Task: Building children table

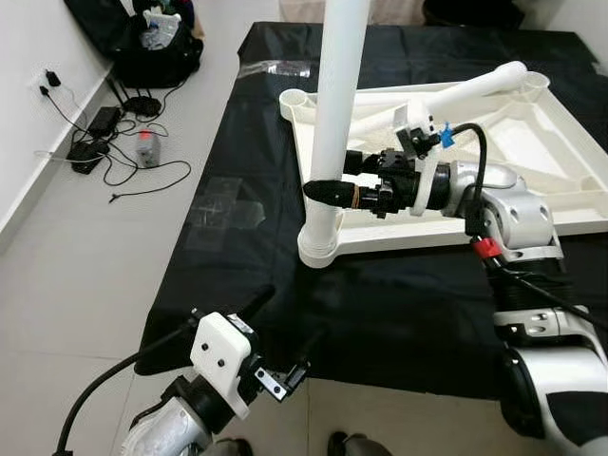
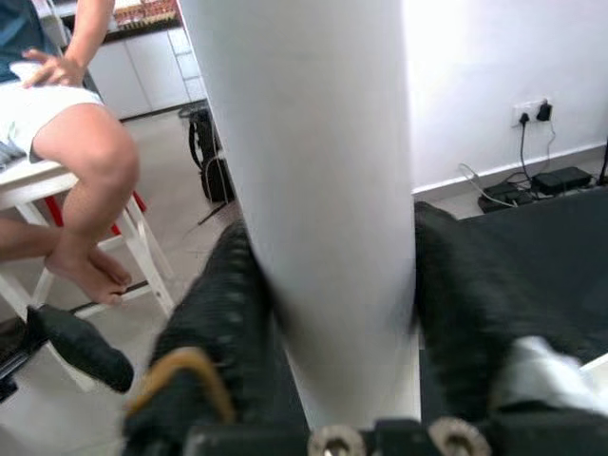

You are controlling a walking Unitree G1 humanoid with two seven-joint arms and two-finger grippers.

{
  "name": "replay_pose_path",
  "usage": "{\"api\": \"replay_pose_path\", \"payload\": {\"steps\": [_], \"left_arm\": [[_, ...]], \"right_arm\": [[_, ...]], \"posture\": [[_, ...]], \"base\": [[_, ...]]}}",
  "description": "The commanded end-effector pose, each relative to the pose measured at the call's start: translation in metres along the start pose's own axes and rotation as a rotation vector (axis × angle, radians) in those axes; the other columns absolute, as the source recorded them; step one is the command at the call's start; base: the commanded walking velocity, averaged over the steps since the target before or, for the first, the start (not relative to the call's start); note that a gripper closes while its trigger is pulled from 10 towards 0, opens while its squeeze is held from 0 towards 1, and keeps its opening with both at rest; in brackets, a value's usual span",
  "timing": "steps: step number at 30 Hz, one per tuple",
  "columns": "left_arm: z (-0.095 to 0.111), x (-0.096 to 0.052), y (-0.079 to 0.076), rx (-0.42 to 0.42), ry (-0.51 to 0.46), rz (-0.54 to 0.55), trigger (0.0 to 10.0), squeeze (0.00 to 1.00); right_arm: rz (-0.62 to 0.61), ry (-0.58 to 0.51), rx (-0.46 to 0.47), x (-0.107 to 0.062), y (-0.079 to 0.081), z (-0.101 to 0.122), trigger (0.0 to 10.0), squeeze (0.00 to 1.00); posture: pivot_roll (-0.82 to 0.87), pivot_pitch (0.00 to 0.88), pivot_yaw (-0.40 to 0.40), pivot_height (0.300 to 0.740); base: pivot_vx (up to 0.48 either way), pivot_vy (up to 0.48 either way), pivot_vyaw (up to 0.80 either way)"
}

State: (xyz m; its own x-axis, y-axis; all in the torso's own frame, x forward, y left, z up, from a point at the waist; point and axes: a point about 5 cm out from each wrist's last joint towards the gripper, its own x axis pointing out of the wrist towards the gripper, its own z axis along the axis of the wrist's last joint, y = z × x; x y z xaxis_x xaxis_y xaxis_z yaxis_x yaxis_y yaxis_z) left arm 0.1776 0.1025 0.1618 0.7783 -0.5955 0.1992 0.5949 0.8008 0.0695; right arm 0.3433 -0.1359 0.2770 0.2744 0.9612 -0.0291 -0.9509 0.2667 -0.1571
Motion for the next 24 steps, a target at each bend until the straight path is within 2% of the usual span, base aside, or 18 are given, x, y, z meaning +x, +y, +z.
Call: {"api": "replay_pose_path", "payload": {"steps": [1,5,6,8,10,12,13,14,17,18,19,20,21,24], "left_arm": [[-0.002,-0.001,-0.001,-0.001,0.022,-0.003,10.0,0.0],[-0.004,0.001,0.0,-0.001,0.023,-0.003,10.0,0.0],[-0.004,0.001,0.001,0.0,0.024,-0.002,10.0,0.0],[-0.004,0.001,0.002,0.001,0.024,-0.002,10.0,0.0],[-0.007,-0.001,0.003,0.006,0.027,0.003,10.0,0.0],[-0.007,-0.001,0.003,0.006,0.027,0.003,10.0,0.0],[-0.008,0.0,0.005,0.008,0.029,0.005,10.0,0.0],[-0.009,0.001,0.005,0.01,0.029,0.005,10.0,0.0],[-0.009,0.001,0.005,0.01,0.029,0.005,10.0,0.0],[-0.012,0.004,0.007,0.014,0.029,0.002,10.0,0.0],[-0.013,0.006,0.009,0.014,0.029,0.002,10.0,0.0],[-0.013,0.006,0.009,0.014,0.029,0.002,10.0,0.0],[-0.014,0.007,0.01,0.014,0.028,0.003,10.0,0.0],[-0.014,0.009,0.01,0.014,0.023,0.003,10.0,0.0]], "right_arm": [[0.038,-0.008,0.004,-0.001,0.007,-0.002,0.0,0.0],[0.013,-0.017,0.031,0.0,0.012,-0.006,0.0,0.0],[-0.048,0.006,0.05,0.004,0.017,-0.014,0.0,0.0],[-0.089,0.024,0.06,0.006,0.019,-0.019,0.0,0.0],[-0.453,0.086,0.115,0.012,0.03,-0.053,0.0,0.0],[-0.453,0.086,0.115,0.012,0.03,-0.053,0.0,0.0],[-0.85,0.126,0.209,0.001,0.032,-0.079,0.0,0.0],[-1.108,0.191,0.299,-0.011,0.044,-0.104,0.0,0.0],[-1.108,0.191,0.299,-0.011,0.044,-0.104,0.0,0.0],[-1.19,0.248,0.317,0.002,0.063,-0.12,0.0,0.0],[-1.129,0.227,0.306,0.013,0.065,-0.116,0.0,0.0],[-1.129,0.227,0.306,0.013,0.065,-0.116,0.0,0.0],[-1.08,0.21,0.295,0.022,0.065,-0.111,0.0,0.0],[-1.061,0.201,0.281,0.026,0.062,-0.102,0.0,0.0]], "posture": [[0.02,0.22,-0.021,0.74],[0.02,0.214,-0.024,0.74],[0.02,0.205,-0.03,0.74],[0.02,0.205,-0.03,0.74],[0.02,0.184,-0.08,0.74],[0.02,0.184,-0.08,0.74],[0.02,0.175,-0.081,0.74],[0.02,0.174,-0.081,0.74],[0.02,0.174,-0.081,0.74],[0.02,0.149,-0.063,0.74],[0.01,0.137,-0.065,0.74],[0.01,0.137,-0.065,0.74],[0.01,0.137,-0.065,0.74],[0.01,0.139,-0.069,0.74]], "base": [[0.0,0.0,0.0],[0.0,0.0,0.0],[0.0,0.0,0.0],[0.0,0.0,0.0],[0.0,0.0,0.0],[0.0,0.0,0.0],[0.0,0.0,0.0],[0.0,0.0,0.0],[0.0,0.0,0.0],[0.0,0.0,0.0],[0.0,0.0,0.0],[0.0,0.0,0.0],[0.0,0.0,0.0],[0.0,0.0,0.0]]}}
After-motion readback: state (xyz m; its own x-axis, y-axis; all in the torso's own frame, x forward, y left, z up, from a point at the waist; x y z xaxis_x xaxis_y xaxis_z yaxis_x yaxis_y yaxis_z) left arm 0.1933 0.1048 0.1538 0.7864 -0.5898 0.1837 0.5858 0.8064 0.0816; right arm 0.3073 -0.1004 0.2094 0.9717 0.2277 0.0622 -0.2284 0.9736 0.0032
